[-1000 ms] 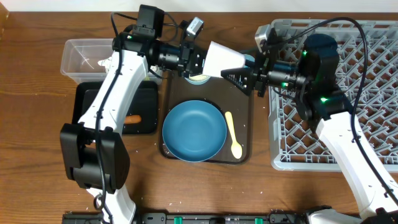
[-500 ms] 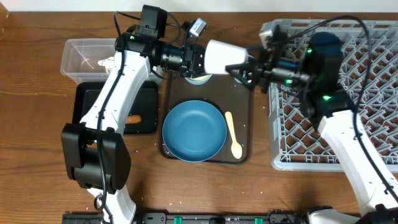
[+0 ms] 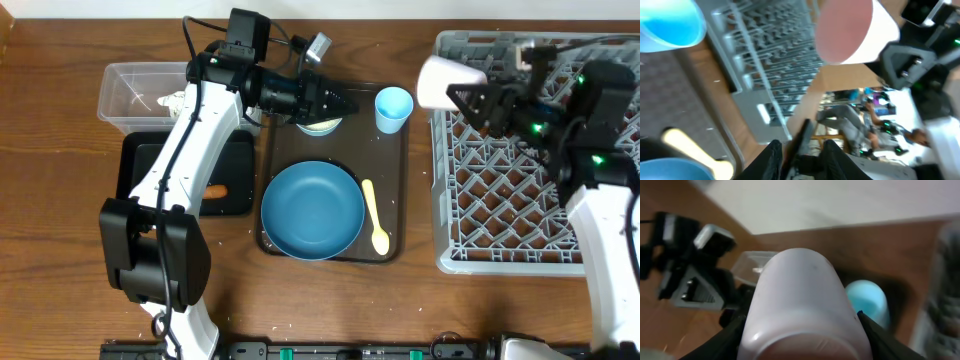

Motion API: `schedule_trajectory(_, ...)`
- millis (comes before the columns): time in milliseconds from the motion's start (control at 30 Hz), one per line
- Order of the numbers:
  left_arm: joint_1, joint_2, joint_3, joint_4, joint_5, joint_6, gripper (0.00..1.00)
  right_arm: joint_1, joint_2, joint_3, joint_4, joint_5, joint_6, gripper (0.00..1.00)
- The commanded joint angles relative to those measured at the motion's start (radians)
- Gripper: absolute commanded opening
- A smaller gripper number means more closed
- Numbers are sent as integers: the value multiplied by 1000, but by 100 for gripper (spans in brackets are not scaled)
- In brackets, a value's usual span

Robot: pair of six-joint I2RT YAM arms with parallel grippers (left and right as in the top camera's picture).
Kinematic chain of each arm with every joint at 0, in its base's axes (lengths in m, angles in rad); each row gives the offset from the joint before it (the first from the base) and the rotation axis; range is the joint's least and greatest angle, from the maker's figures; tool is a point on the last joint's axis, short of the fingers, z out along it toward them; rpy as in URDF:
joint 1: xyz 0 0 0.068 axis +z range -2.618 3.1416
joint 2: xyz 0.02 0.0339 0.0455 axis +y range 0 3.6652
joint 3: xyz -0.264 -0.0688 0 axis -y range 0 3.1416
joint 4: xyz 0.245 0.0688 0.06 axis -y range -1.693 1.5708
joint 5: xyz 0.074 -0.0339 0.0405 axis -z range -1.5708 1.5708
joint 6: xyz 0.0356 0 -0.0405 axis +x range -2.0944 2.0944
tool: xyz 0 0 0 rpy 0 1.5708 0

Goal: Sort waste into correct bins and load items into the dishwasher rack
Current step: 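Lower the pink cup upside down into the dish rack with the right gripper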

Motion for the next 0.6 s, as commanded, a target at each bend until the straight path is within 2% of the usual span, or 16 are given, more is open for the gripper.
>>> schedule_trajectory(0,-2,1,7,-16,-181,17,30,-26,-84,21,-103,260,8,48)
schedule_trajectory(100,-4,1,7,-48,-352,16,30,-23,-138,50,-255,484,-11,44)
schedule_trajectory(200,-11,1,7,-75,-490,16,31,-23,-154,123,-396,624,-44,43)
schedule_trajectory(367,-31,1,7,-93,-626,16,31,-2,-150,253,-615,735,-52,45)
schedule_trajectory(567,-62,1,-10,-105,-791,16,31,87,-132,273,-810,825,-52,46)
